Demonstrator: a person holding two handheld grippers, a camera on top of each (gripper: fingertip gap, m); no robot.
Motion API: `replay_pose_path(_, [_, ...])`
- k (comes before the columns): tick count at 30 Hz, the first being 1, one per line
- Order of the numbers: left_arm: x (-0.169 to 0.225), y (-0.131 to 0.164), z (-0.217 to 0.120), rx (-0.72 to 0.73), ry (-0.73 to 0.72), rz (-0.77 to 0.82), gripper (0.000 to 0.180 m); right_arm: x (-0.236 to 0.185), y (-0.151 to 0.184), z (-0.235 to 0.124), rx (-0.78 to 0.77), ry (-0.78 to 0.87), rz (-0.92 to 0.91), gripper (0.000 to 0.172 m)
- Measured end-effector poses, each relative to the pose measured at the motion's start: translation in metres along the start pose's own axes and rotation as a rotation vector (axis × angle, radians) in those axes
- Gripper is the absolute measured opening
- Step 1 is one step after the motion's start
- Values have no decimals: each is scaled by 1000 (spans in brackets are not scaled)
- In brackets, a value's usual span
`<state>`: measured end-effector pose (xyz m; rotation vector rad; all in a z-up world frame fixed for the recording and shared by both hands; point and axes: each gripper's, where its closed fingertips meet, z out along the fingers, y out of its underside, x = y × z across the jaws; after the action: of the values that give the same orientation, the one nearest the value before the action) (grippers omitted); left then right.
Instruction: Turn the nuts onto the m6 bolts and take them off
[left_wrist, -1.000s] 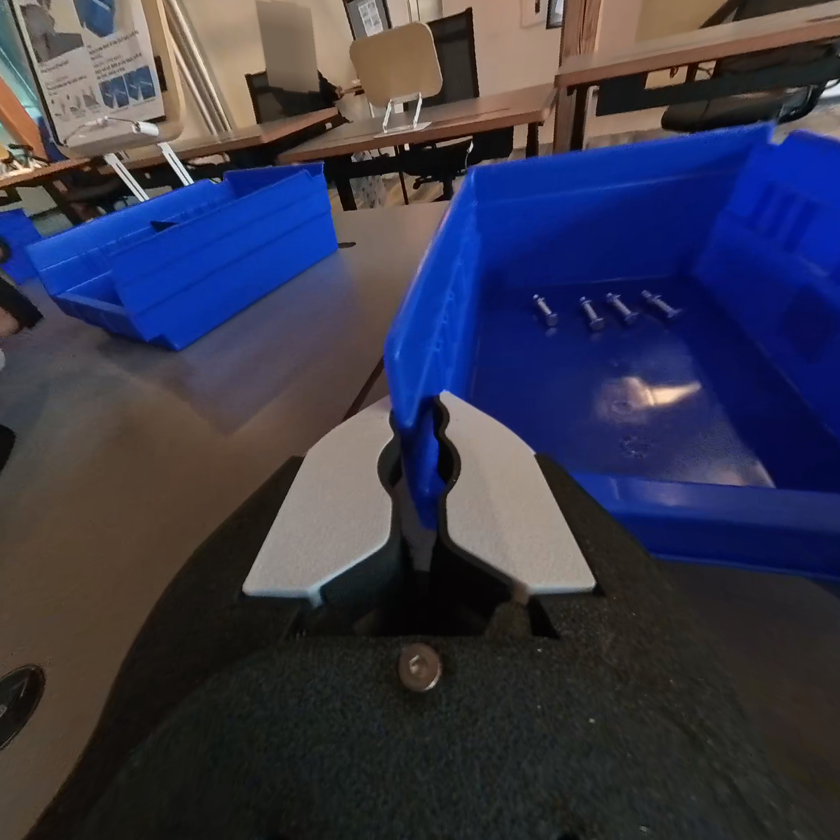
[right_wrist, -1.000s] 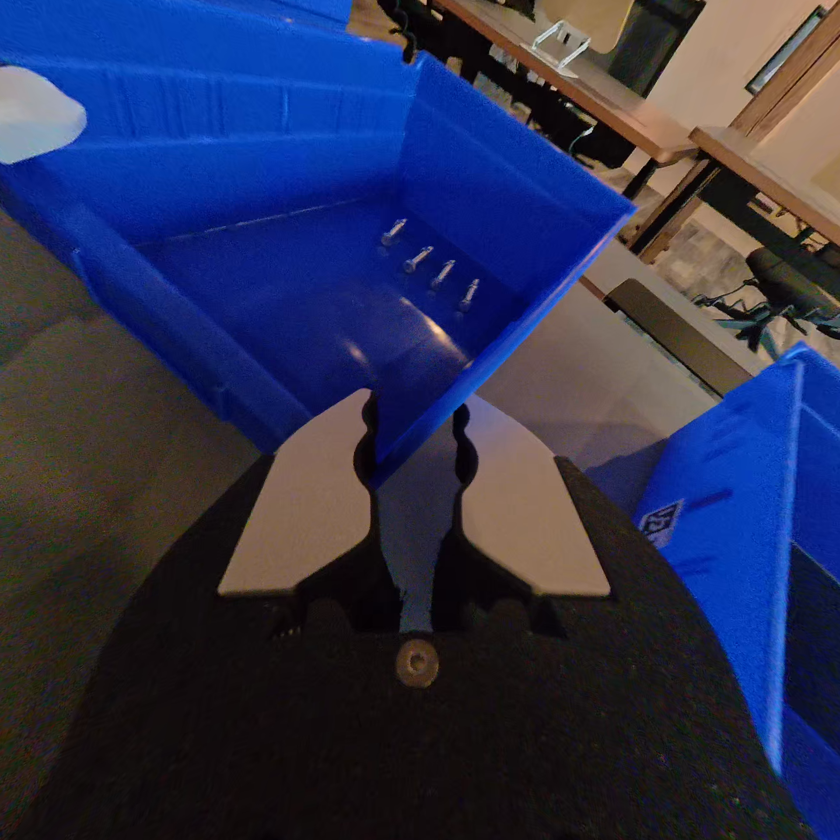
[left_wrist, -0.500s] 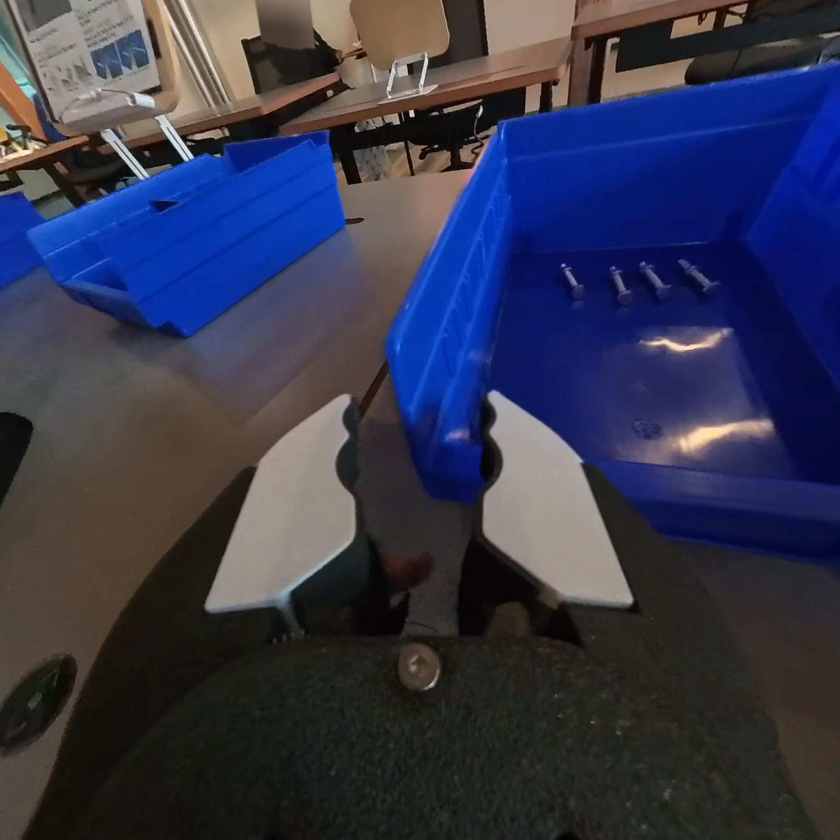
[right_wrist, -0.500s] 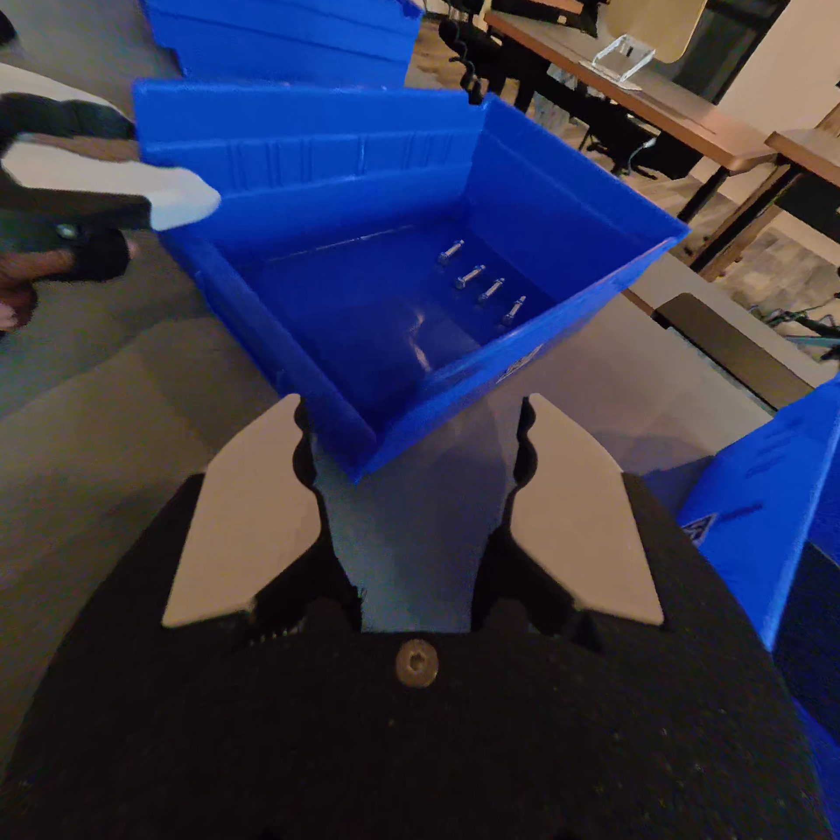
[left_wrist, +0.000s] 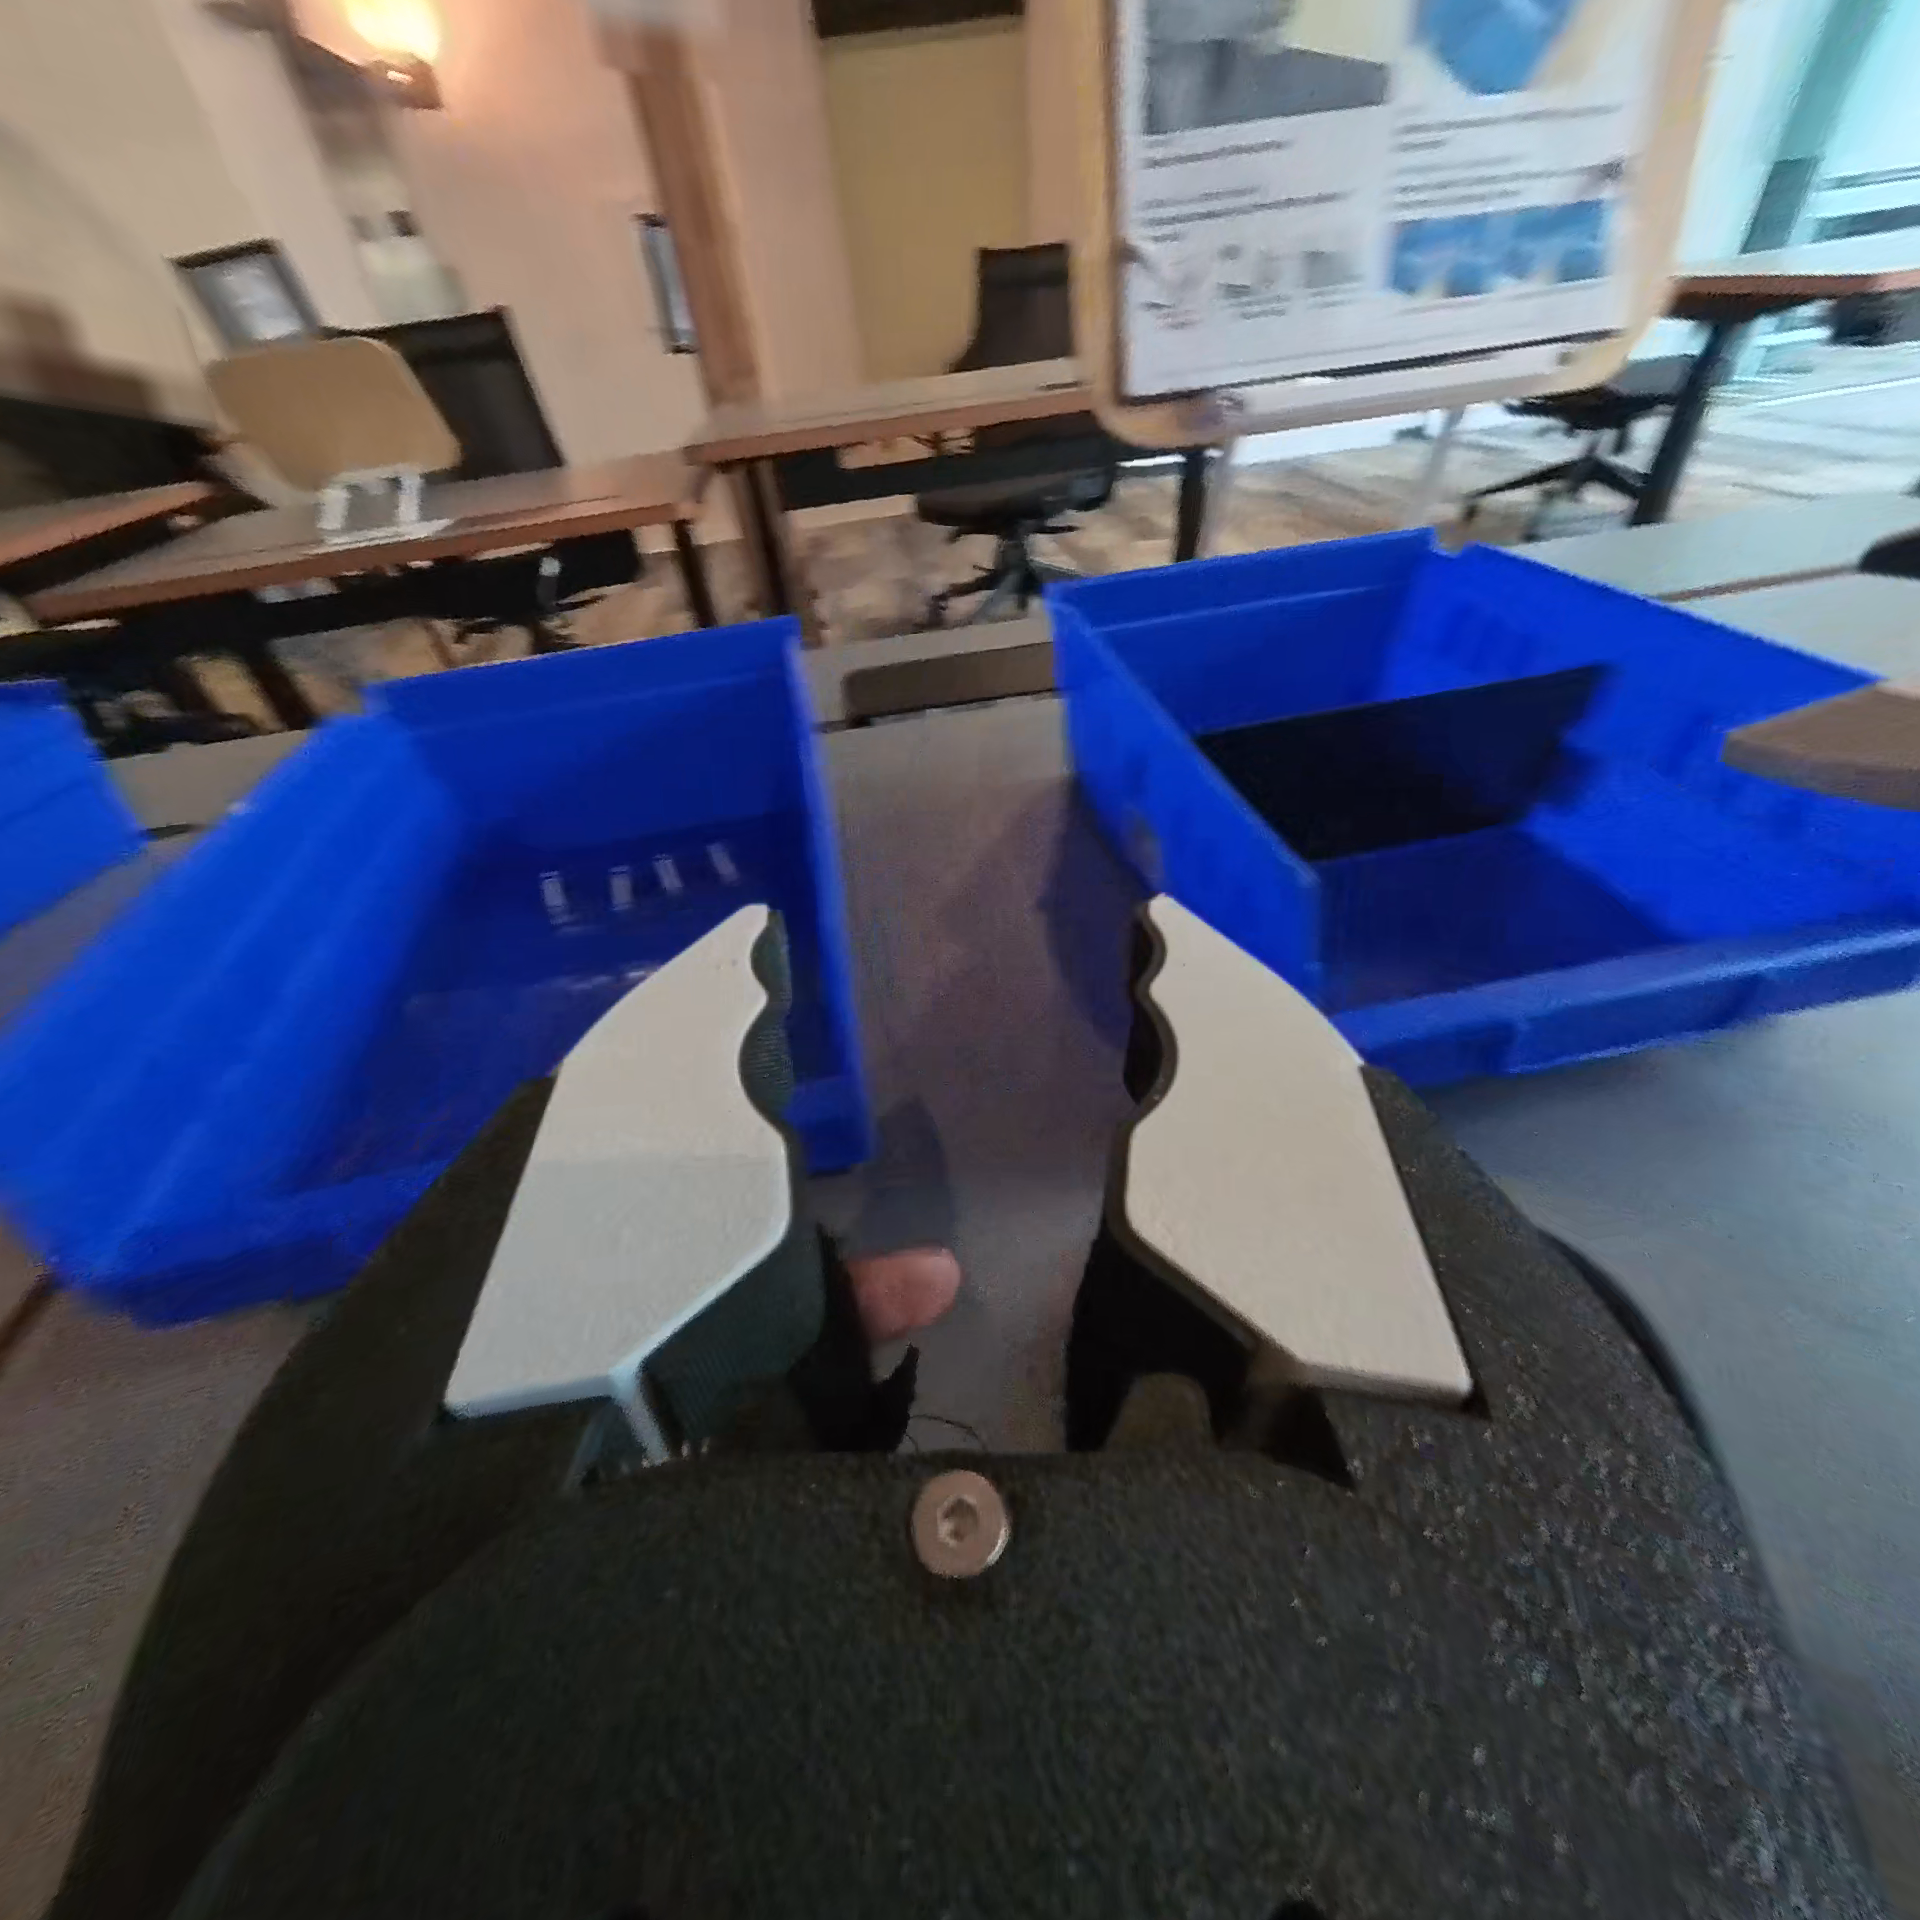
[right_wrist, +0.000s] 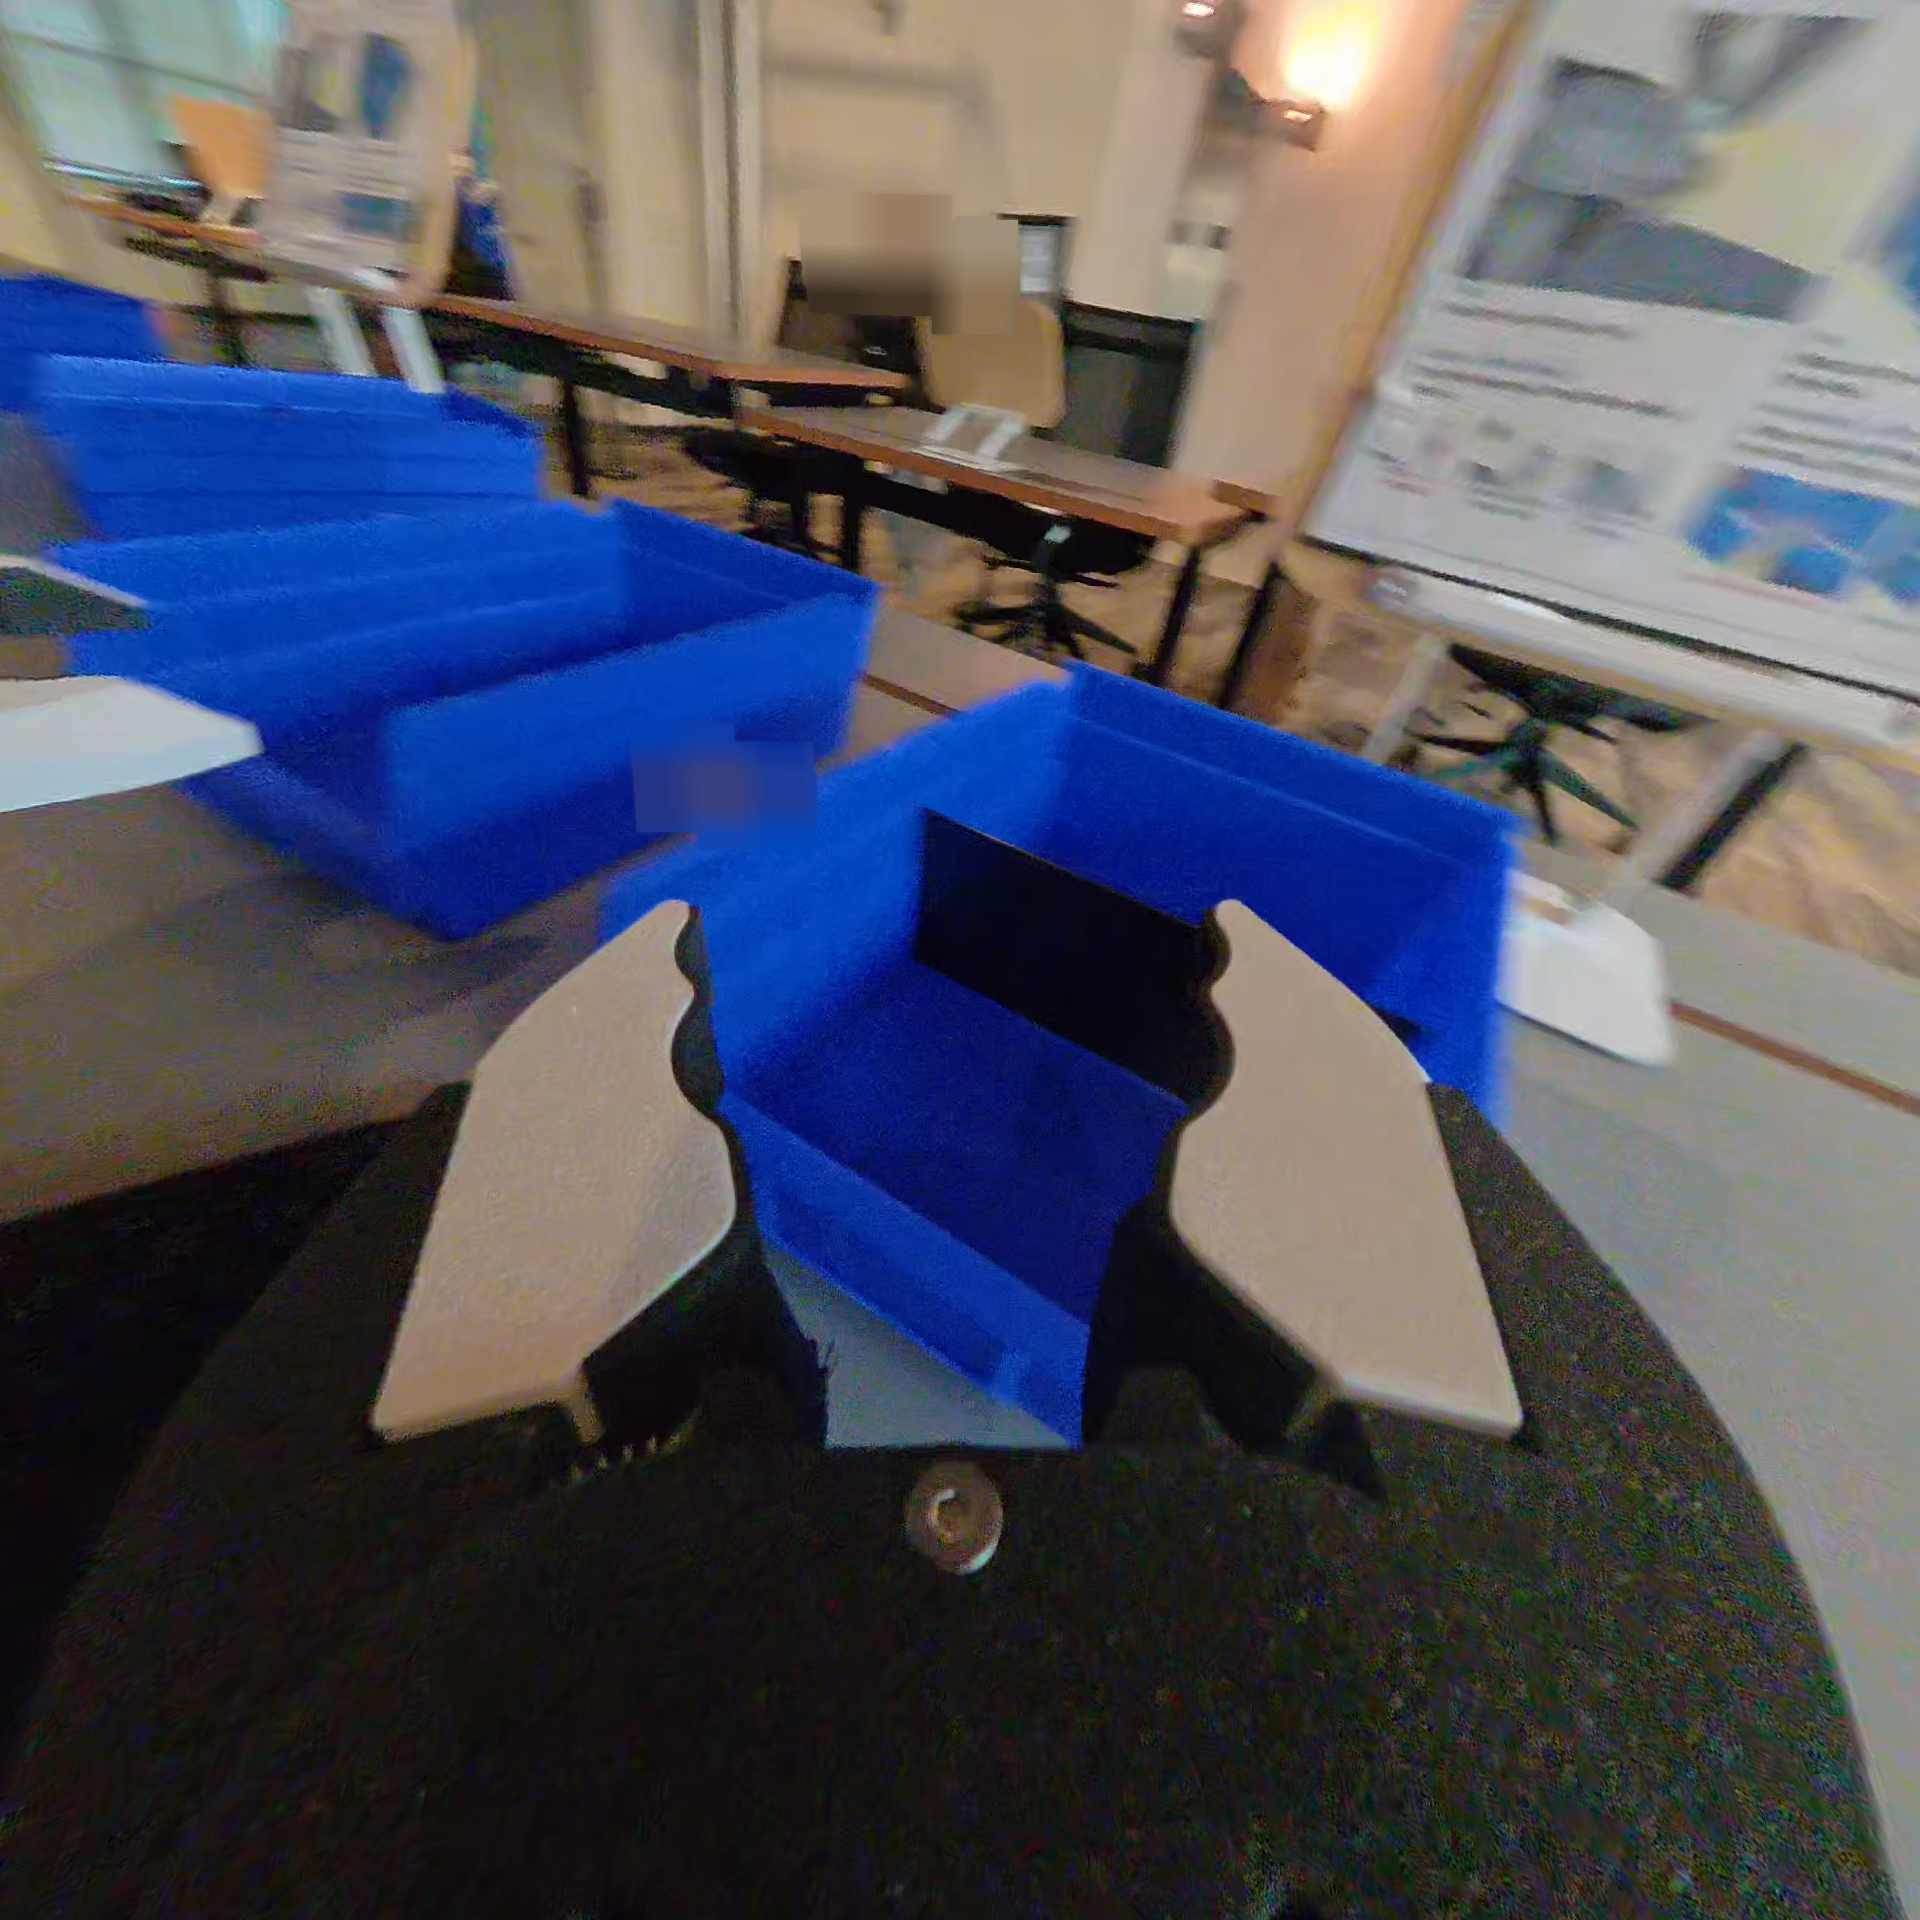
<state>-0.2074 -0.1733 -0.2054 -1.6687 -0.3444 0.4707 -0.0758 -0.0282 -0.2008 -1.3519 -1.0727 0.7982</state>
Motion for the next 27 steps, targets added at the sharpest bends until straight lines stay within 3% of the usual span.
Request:
replay_pose_path(3, [40, 12, 23, -48, 79, 12, 63, 63, 26, -24, -38, 162, 38, 87])
replay_pose_path(7, [76, 36, 51, -146, 159, 2, 64, 105, 64, -34, -139, 245, 104, 84])
replay_pose_path(13, [88, 50, 75, -241, 153, 68, 61, 105, 92, -18, -274, 213, 73, 73])
replay_pose_path(17, [91, 58, 85, -299, 154, 101, 46, 102, 96, -11, -319, 199, 29, 55])
replay_pose_path(19, [95, 61, 89, -314, 165, 121, 25, 100, 100, -9, -354, 181, 9, 41])
replay_pose_path(20, [100, 60, 90, -309, 185, 132, 13, 95, 101, -7, -364, 148, -1, 23])
replay_pose_path(21, [102, 59, 91, -305, 180, 148, 12, 95, 102, -7, -371, 158, -13, 17])
replay_pose_path(27, [109, 35, 87, -179, 128, 226, 9, 107, 92, -14, -361, 220, -143, 11])
